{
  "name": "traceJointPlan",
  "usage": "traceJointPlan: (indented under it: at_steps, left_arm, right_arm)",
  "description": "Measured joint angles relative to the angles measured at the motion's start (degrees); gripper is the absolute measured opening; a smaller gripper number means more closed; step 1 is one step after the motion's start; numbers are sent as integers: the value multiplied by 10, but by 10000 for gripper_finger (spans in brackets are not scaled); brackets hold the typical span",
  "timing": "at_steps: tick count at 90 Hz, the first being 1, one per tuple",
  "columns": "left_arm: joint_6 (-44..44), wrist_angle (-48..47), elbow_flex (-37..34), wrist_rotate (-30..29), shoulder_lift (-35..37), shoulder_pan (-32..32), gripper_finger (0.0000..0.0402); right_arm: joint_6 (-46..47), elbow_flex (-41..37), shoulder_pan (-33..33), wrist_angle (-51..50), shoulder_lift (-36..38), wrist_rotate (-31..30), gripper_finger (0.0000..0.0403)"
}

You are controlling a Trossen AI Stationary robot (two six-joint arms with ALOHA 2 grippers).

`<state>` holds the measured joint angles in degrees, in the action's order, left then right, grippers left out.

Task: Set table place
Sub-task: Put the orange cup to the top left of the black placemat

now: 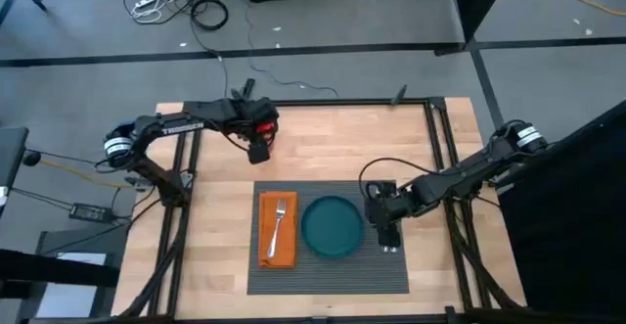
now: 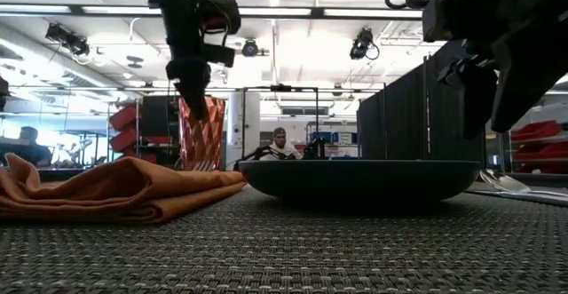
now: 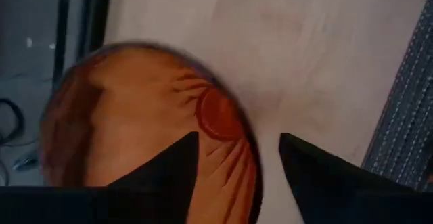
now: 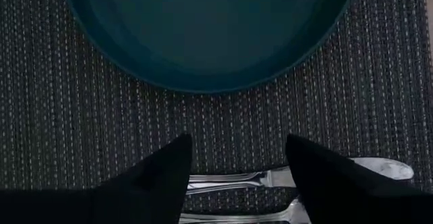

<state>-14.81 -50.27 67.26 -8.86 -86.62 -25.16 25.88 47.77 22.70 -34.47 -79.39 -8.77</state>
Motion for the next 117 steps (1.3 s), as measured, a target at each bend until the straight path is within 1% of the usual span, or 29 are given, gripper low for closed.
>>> traceJointPlan:
  at_steps: [4, 12, 15, 18, 29, 42, 50, 60, 71, 91, 104, 117]
  left_arm:
    - [-1, 6, 0, 8, -4, 0, 122]
    - [-2, 7, 0, 11, -7, 7, 40]
    - [-1, 7, 0, 12, -7, 10, 21]
    - [0, 4, 1, 12, -7, 16, 14]
    - [12, 1, 28, 14, -8, 49, 3]
    - [31, 3, 74, 20, -8, 97, 1]
    - [42, 2, 114, 19, -26, 125, 1]
    - [48, -19, 178, 16, -83, 161, 1]
    - [36, -42, 270, 22, -161, 188, 1]
    - [9, -69, 423, 27, -283, 199, 0]
    - [-15, -63, 479, 37, -336, 200, 0]
    - [-31, -37, 492, 51, -367, 199, 0]
  right_arm:
    - [0, 0, 0, -5, 0, 1, 215]
    - [6, 0, 4, -21, 5, 13, 210]
    - [13, 0, 6, -29, 10, 13, 208]
    - [19, 0, 11, -37, 16, 15, 206]
    - [46, 0, 32, -65, 57, 15, 197]
    - [82, 0, 63, -75, 117, 1, 188]
    - [104, 0, 82, -81, 149, -5, 185]
    - [131, 0, 103, -93, 176, -24, 181]
    - [153, 0, 124, -111, 191, -40, 179]
    - [189, 0, 157, -133, 186, -52, 178]
    - [203, 0, 177, -134, 185, -75, 176]
    - [217, 0, 194, -132, 185, -94, 176]
